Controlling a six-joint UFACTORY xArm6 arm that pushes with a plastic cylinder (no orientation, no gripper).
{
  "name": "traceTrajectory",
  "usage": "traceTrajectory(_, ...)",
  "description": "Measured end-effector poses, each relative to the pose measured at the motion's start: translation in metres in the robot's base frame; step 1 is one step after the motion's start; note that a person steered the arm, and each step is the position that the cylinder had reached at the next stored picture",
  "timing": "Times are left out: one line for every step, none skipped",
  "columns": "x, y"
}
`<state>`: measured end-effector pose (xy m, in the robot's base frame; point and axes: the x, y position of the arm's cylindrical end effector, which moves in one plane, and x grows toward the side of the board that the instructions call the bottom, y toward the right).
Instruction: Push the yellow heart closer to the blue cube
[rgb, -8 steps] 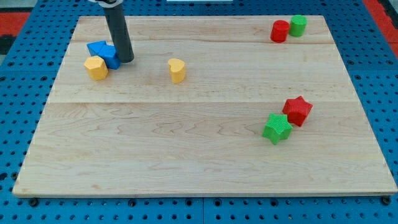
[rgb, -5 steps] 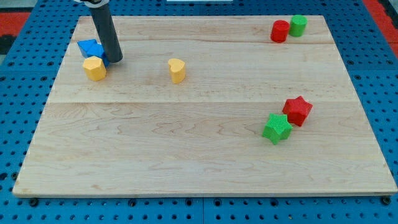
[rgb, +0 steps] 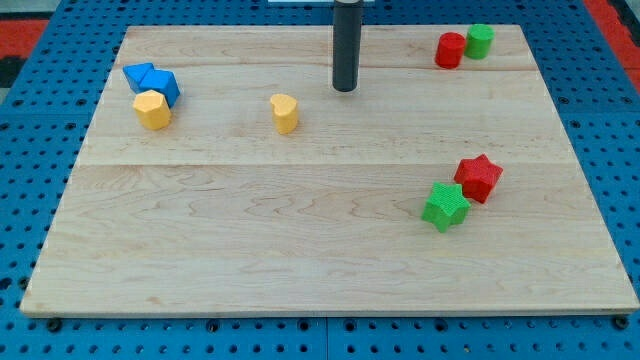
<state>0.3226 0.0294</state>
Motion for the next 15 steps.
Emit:
traceTrajectory(0.039,0.000)
traceTrajectory(0.040,0.000)
traceTrajectory(0.040,-0.016)
traceTrajectory(0.040,-0.061)
traceTrajectory(0.040,-0.104)
traceTrajectory(0.039,-0.134)
traceTrajectory(0.044,-0.115)
traceTrajectory(0.049,-0.105)
traceTrajectory(0.075,-0.107)
traceTrajectory(0.090,-0.113)
traceTrajectory(0.090,-0.113)
traceTrajectory(0.086,-0.122)
traceTrajectory(0.078,-0.135)
traceTrajectory(0.069,-0.156)
traceTrajectory(0.065,-0.180)
